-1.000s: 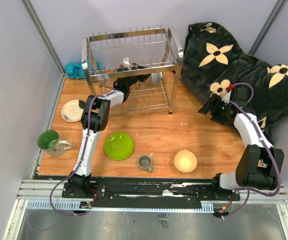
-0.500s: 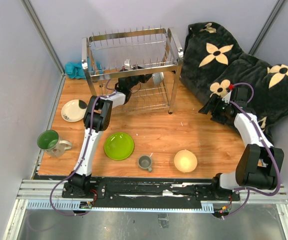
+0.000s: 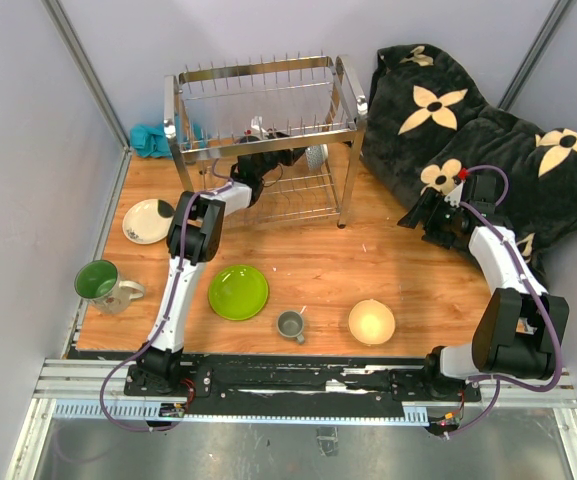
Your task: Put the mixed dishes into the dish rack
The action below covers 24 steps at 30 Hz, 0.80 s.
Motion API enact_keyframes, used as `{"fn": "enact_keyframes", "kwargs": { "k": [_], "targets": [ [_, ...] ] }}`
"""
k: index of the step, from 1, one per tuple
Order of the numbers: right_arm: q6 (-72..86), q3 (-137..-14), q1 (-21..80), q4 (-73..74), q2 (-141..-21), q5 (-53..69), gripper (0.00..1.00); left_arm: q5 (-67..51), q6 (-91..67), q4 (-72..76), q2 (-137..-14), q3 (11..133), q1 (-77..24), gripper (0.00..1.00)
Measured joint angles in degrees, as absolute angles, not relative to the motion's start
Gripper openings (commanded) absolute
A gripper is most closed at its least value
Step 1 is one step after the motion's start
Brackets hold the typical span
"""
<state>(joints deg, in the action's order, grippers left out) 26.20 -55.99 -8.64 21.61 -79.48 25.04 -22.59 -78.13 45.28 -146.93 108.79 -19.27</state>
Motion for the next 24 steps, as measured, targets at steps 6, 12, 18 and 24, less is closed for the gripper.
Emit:
{"fn": "enact_keyframes", "kwargs": {
  "k": [6, 12, 18, 24],
  "targets": [
    [26.1, -56.0, -8.6, 21.6, -79.5, 25.0, 0.8, -22.3, -76.0, 43.2, -146.0, 108.6, -19.4, 0.0],
    [26.1, -56.0, -8.6, 21.6, -79.5, 25.0, 0.8, -21.5, -74.2, 41.6, -144.6, 107.2, -19.4, 0.0],
    [26.0, -56.0, -8.6, 21.6, -79.5, 25.0, 0.8, -21.7, -71.4, 38.6, -143.6, 107.1, -19.6, 0.01],
    [25.9, -56.0, -8.6, 21.6, -79.5, 25.0, 0.8, -22.4, -67.6, 34.2, -143.0, 107.8, -20.0, 0.02]
  ]
}}
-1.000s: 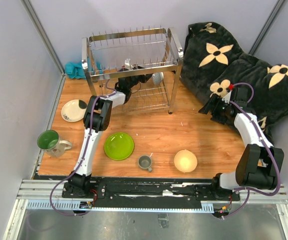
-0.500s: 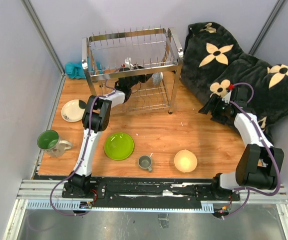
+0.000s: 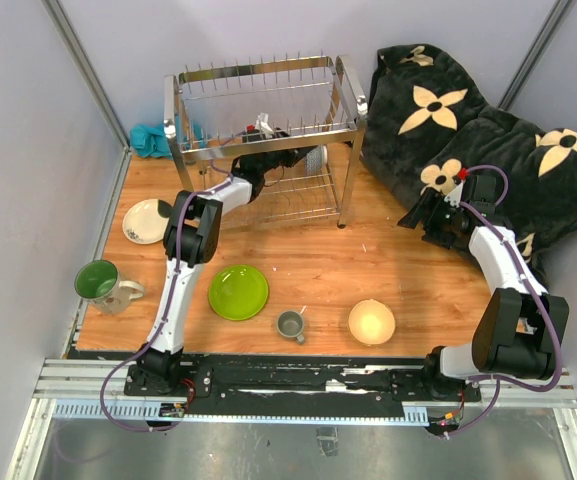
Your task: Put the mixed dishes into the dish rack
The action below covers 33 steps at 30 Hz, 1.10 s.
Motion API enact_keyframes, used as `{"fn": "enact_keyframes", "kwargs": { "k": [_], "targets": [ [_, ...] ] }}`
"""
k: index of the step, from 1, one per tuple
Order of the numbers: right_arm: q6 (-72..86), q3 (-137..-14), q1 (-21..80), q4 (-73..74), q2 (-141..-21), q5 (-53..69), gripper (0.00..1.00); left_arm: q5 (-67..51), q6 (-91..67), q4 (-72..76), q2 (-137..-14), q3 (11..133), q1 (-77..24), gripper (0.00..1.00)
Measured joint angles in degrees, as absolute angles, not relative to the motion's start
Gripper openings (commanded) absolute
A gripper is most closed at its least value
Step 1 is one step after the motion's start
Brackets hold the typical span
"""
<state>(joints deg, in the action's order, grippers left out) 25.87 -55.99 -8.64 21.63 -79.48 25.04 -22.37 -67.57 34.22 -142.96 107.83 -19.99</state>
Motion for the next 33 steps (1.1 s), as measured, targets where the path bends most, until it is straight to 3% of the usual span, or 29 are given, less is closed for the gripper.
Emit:
{"fn": "enact_keyframes", "kwargs": {
  "k": [8, 13, 16, 26, 33],
  "targets": [
    [25.8, -56.0, -8.6, 21.6, -79.5, 25.1, 0.8, -20.4, -61.1, 26.2, -141.4, 109.4, -20.8, 0.25],
    [25.8, -56.0, -8.6, 21.6, -79.5, 25.1, 0.8, -18.2, -57.9, 23.0, -140.6, 109.5, -21.1, 0.47],
    [25.7, -56.0, -8.6, 21.7, -79.5, 25.1, 0.81, -17.0, -56.8, 21.5, -140.0, 108.8, -21.1, 0.55],
    [25.3, -56.0, -8.6, 21.9, -79.3, 25.1, 0.82, -15.0, -55.7, 19.8, -138.1, 107.2, -20.9, 0.76],
    [25.3, -55.9, -8.6, 21.9, -78.8, 25.5, 0.82, -14.4, -52.9, 18.8, -132.9, 104.0, -20.4, 0.78]
  ]
}}
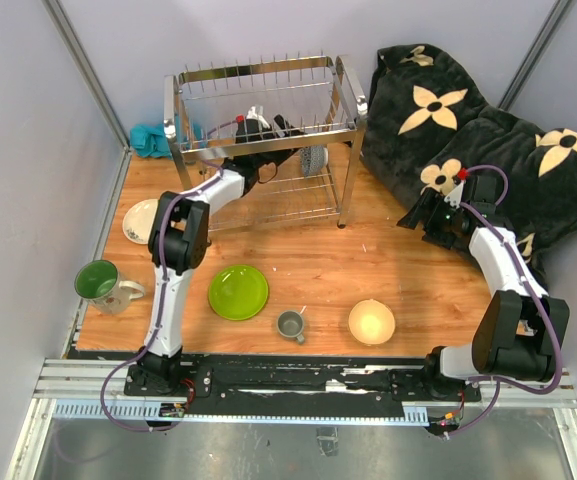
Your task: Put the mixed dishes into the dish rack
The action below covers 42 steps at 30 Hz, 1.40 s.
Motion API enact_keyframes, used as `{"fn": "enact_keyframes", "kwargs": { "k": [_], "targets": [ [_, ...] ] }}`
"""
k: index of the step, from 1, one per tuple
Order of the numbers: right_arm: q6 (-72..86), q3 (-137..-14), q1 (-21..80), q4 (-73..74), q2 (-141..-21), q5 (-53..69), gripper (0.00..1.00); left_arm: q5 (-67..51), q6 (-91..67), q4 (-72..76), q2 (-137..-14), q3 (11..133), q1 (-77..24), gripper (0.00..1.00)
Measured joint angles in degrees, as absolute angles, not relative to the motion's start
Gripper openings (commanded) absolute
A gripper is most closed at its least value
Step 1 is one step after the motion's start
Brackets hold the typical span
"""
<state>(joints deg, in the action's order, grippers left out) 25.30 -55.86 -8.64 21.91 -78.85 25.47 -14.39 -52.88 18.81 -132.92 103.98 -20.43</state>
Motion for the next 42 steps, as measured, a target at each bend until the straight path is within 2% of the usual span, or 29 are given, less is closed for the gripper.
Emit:
{"fn": "enact_keyframes", "kwargs": {
  "k": [15, 30, 36, 42],
  "targets": [
    [25.1, -55.7, -8.6, 21.7, -79.2, 25.5, 0.82, -19.4, -47.6, 20.4, -120.3, 85.3, -21.0, 0.74],
    [24.7, -55.7, -8.7, 20.8, -80.1, 26.5, 0.82, -27.1, -45.3, 20.1, -108.4, 72.2, -28.4, 0.7],
    [24.1, -55.7, -8.7, 20.4, -80.5, 26.9, 0.82, -25.9, -42.5, 15.3, -100.6, 67.1, -31.0, 0.68],
    [23.5, -55.7, -8.7, 20.3, -80.9, 26.9, 0.82, -21.5, -36.0, 6.8, -92.6, 64.1, -38.9, 0.68]
  ]
}}
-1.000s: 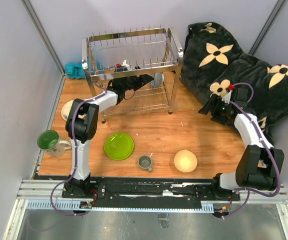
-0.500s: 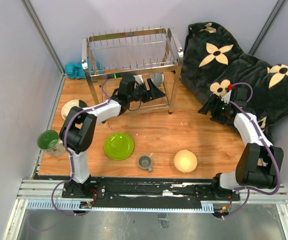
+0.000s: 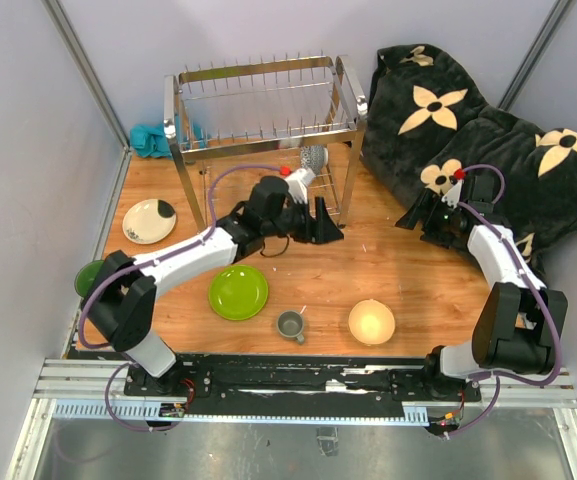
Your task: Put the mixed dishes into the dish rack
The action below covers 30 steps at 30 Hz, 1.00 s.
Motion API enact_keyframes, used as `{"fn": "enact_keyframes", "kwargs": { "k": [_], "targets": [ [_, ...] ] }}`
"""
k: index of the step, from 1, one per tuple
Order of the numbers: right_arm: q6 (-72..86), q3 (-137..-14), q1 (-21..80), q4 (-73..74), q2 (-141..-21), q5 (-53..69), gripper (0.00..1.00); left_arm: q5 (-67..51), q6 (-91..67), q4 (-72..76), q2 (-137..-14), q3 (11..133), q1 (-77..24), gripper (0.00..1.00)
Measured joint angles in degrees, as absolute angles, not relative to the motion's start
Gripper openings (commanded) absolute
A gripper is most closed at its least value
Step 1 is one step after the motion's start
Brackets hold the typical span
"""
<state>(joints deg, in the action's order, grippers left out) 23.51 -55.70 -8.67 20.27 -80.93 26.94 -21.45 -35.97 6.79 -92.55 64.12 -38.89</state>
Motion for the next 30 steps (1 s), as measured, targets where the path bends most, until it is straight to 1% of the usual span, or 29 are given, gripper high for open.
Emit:
{"fn": "enact_keyframes", "kwargs": {
  "k": [7, 11, 14, 17, 23, 30],
  "targets": [
    [22.6, -55.5, -8.7, 19.9, -81.4, 26.9, 0.83, -16.7, -26.3, -4.1, -89.4, 63.1, -51.4, 0.68],
    [21.7, -55.5, -9.1, 20.0, -81.9, 26.9, 0.85, -15.0, -22.2, -10.6, -89.7, 64.8, -56.1, 0.69],
    [20.9, -55.5, -9.3, 20.0, -82.7, 26.7, 0.9, -13.8, -19.5, -15.6, -91.7, 70.0, -59.6, 0.7],
    [20.4, -55.8, -9.5, 19.9, -83.7, 26.6, 1.0, -13.2, -17.0, -19.2, -95.2, 76.6, -63.5, 0.71],
    [19.6, -56.2, -9.7, 19.8, -85.1, 26.6, 0.99, -12.6, -12.7, -25.1, -102.9, 85.7, -68.9, 0.72],
    [19.0, -56.2, -10.3, 19.7, -85.3, 27.4, 0.99, -11.6, -10.3, -31.5, -109.4, 91.2, -72.1, 0.72]
  ]
}}
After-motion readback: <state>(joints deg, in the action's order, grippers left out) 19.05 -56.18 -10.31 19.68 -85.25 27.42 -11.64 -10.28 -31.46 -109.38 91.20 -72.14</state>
